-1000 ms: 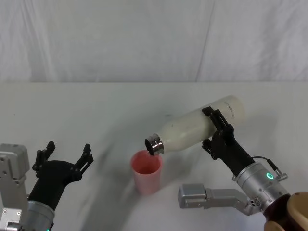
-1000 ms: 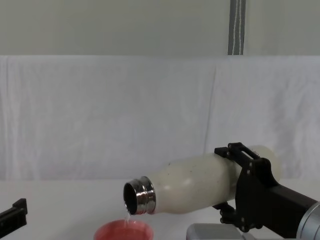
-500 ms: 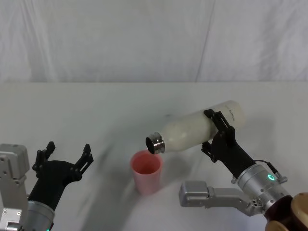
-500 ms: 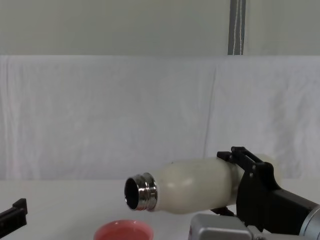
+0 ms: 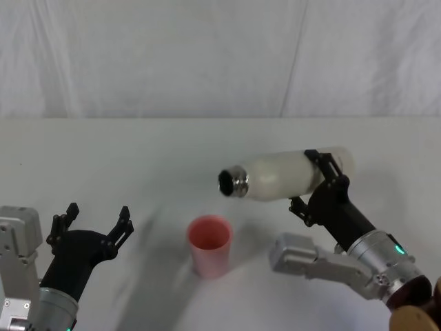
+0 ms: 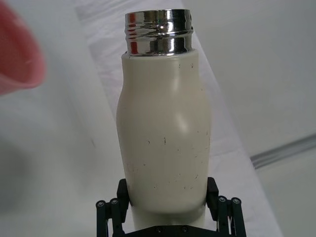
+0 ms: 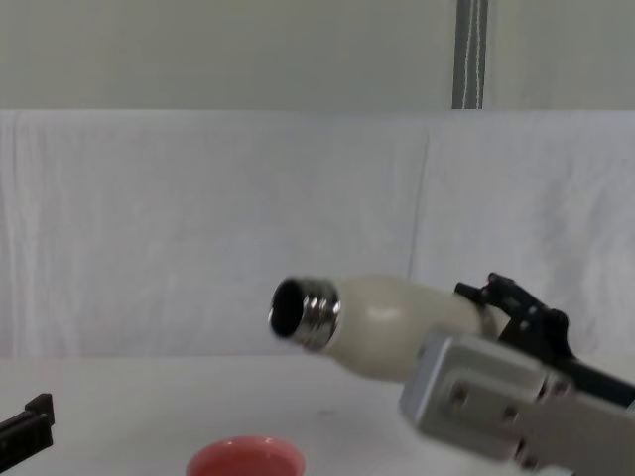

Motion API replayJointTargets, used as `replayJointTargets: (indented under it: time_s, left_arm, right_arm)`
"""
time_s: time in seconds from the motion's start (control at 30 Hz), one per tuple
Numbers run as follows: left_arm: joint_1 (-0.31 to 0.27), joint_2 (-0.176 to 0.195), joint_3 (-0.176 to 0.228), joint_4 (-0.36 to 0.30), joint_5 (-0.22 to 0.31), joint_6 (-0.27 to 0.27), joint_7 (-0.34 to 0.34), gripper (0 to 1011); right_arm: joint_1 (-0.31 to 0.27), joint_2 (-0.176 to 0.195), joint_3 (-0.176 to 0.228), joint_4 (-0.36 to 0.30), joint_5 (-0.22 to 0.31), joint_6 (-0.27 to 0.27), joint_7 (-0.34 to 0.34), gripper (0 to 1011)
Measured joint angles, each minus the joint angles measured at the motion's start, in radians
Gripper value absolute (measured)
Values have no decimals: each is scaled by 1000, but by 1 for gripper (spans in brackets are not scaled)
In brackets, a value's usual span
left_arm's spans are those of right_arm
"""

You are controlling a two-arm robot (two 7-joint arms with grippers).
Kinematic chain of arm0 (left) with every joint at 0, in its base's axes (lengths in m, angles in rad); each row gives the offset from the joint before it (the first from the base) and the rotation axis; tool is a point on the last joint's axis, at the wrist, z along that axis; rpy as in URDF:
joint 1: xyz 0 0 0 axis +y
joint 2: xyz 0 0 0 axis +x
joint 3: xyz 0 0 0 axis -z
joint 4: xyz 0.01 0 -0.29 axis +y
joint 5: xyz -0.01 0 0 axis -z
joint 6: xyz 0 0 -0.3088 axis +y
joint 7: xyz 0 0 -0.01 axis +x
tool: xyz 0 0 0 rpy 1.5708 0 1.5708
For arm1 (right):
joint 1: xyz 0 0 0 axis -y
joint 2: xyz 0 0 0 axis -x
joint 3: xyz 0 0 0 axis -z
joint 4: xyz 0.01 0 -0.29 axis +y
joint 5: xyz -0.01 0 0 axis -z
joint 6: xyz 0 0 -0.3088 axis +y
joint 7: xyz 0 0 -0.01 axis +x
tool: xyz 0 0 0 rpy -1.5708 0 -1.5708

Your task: Grasp the thermos with one hand and pour water into the cup lid.

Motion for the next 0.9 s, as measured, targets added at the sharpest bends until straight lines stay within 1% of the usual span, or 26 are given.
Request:
replayJointTargets:
  time_s: [0.03, 0.07, 0.17, 0.2, 0.27, 0.3, 0.37, 0.4, 0.47, 0.5, 0.57, 0.6, 0.7, 0.73, 0.9]
  left_arm:
    - [0, 0, 0, 0, 0, 0, 0, 1001]
    - [0, 0, 0, 0, 0, 0, 0, 1001]
    - [0, 0, 0, 0, 0, 0, 0, 1001]
    - [0, 0, 0, 0, 0, 0, 0, 1001]
    - [0, 0, 0, 0, 0, 0, 0, 1001]
    - [0, 0, 0, 0, 0, 0, 0, 1001]
    - [0, 0, 0, 0, 0, 0, 0, 1001]
    - [0, 0, 0, 0, 0, 0, 0, 1001]
    - [0, 0, 0, 0, 0, 0, 0, 1001]
    - [0, 0, 0, 0, 0, 0, 0, 1001]
    - [0, 0, 0, 0, 0, 0, 0, 1001]
    - [0, 0, 0, 0, 0, 0, 0, 1001]
    - [0, 0, 0, 0, 0, 0, 0, 1001]
    - [0, 0, 0, 0, 0, 0, 0, 1001]
    - [0, 0, 0, 0, 0, 0, 0, 1001]
  right_arm:
    - [-3, -3, 8, -3, 15, -4, 5, 950]
    - [-8, -10, 20, -7, 44, -10, 13, 950]
    - [-16, -19, 40, -12, 83, -19, 24, 950]
    - [-21, -26, 53, -17, 111, -25, 34, 950]
    - [-27, -34, 68, -20, 144, -31, 47, 950]
    - [-32, -42, 84, -24, 175, -36, 57, 950]
    - [-38, -51, 99, -27, 211, -41, 70, 950]
    - [-43, -60, 113, -30, 243, -46, 83, 950]
    - [-48, -68, 129, -33, 274, -49, 95, 950]
    - [-52, -75, 140, -36, 301, -51, 107, 950]
    - [-56, -82, 153, -38, 331, -53, 120, 950]
    - [-60, -89, 166, -41, 362, -54, 134, 950]
    - [-64, -97, 181, -45, 397, -54, 151, 950]
    - [-67, -102, 189, -47, 418, -54, 162, 950]
    - [-73, -115, 212, -51, 475, -53, 187, 950]
